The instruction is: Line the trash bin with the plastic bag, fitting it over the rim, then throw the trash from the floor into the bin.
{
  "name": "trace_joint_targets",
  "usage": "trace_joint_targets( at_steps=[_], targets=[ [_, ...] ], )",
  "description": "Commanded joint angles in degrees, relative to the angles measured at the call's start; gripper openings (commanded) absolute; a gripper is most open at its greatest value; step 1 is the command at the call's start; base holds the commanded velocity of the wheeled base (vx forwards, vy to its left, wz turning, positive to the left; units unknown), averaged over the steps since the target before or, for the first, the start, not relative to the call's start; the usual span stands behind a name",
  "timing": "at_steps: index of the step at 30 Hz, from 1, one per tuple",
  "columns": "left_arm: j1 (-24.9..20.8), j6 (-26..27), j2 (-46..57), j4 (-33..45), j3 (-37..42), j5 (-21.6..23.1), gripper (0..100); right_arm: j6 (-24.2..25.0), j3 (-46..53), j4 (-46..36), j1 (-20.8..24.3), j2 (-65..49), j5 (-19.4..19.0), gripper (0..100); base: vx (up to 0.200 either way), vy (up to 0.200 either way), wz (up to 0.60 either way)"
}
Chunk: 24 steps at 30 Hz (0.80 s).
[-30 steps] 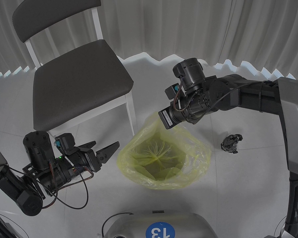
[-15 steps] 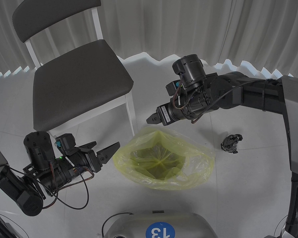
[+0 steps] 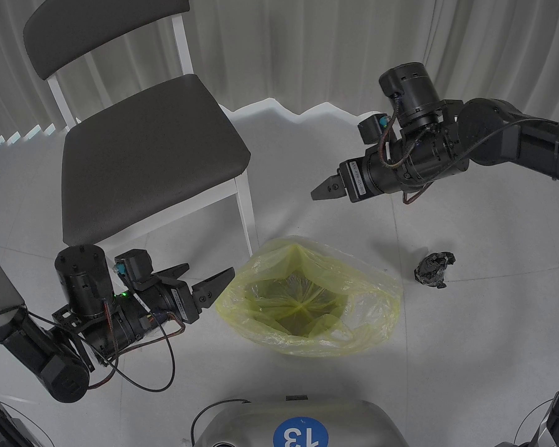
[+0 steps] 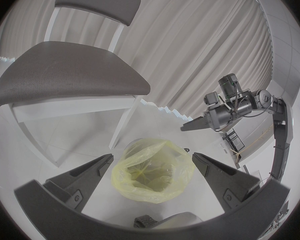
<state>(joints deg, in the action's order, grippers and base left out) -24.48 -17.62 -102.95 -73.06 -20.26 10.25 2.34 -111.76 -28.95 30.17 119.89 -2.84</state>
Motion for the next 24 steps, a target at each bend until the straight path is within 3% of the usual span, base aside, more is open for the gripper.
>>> trace_joint_targets(
  at_steps=[1,5,7,8,13,24],
  targets=[
    [0.1,5.8,-6.1,1.3,-7.9,0.1,100,-2.6,17.7,14.1,-2.4,-7.5,-0.5,100,0.000,0.000,0.00],
    [-0.1,9.4,-5.9,12.9,-15.2,0.1,100,-9.1,27.3,23.9,-3.9,-9.2,-0.6,100,0.000,0.000,0.00],
    [0.0,10.6,-5.8,17.7,-17.8,0.1,100,-9.5,29.4,25.7,-4.0,-9.6,-0.6,100,0.000,0.000,0.00],
    [0.0,11.9,-5.7,24.8,-22.3,0.1,100,-9.7,32.7,28.1,-4.0,-10.4,-0.7,100,0.000,0.000,0.00],
    [0.0,14.5,-6.5,35.7,-31.5,-0.6,100,-11.5,40.4,32.8,-4.0,-11.9,-0.9,100,0.000,0.000,0.00],
    [-0.7,14.8,-2.8,35.7,-28.1,-0.5,100,-12.9,45.6,36.7,-4.9,-15.0,-2.9,100,0.000,0.000,0.00]
  ],
)
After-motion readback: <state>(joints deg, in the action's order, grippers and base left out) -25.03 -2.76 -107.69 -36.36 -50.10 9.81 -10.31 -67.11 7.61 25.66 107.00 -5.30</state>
